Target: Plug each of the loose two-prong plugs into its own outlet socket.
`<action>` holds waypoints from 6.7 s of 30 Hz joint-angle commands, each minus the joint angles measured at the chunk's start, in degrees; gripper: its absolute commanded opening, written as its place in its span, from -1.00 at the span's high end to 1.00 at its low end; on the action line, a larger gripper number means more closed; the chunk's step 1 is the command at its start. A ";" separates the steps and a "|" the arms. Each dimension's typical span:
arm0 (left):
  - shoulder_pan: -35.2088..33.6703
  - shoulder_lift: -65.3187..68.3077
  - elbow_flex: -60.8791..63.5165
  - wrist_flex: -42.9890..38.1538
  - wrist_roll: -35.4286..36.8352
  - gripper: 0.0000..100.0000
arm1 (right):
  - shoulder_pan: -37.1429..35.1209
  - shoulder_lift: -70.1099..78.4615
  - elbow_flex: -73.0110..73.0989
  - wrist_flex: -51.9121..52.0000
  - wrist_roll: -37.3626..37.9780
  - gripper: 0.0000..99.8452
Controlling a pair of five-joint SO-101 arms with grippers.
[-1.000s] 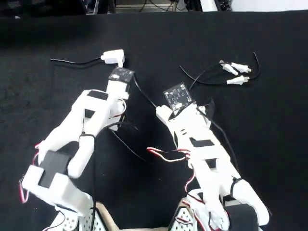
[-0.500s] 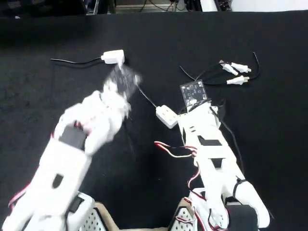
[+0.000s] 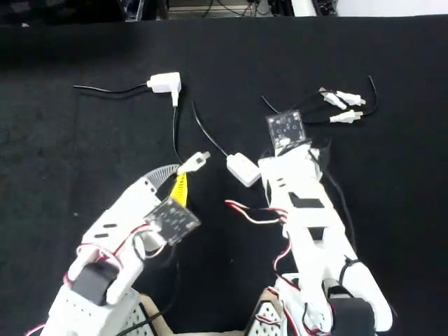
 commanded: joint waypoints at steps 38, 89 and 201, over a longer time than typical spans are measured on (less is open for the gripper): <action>-1.63 1.23 12.35 -21.98 -0.09 0.94 | -37.63 -66.42 10.07 19.78 -13.36 0.98; 6.64 1.05 -16.22 2.81 7.38 0.94 | -28.75 -66.33 23.96 8.00 -13.10 0.98; -20.70 106.29 -114.77 61.01 34.20 0.94 | 0.18 10.77 -28.09 40.79 -7.56 0.77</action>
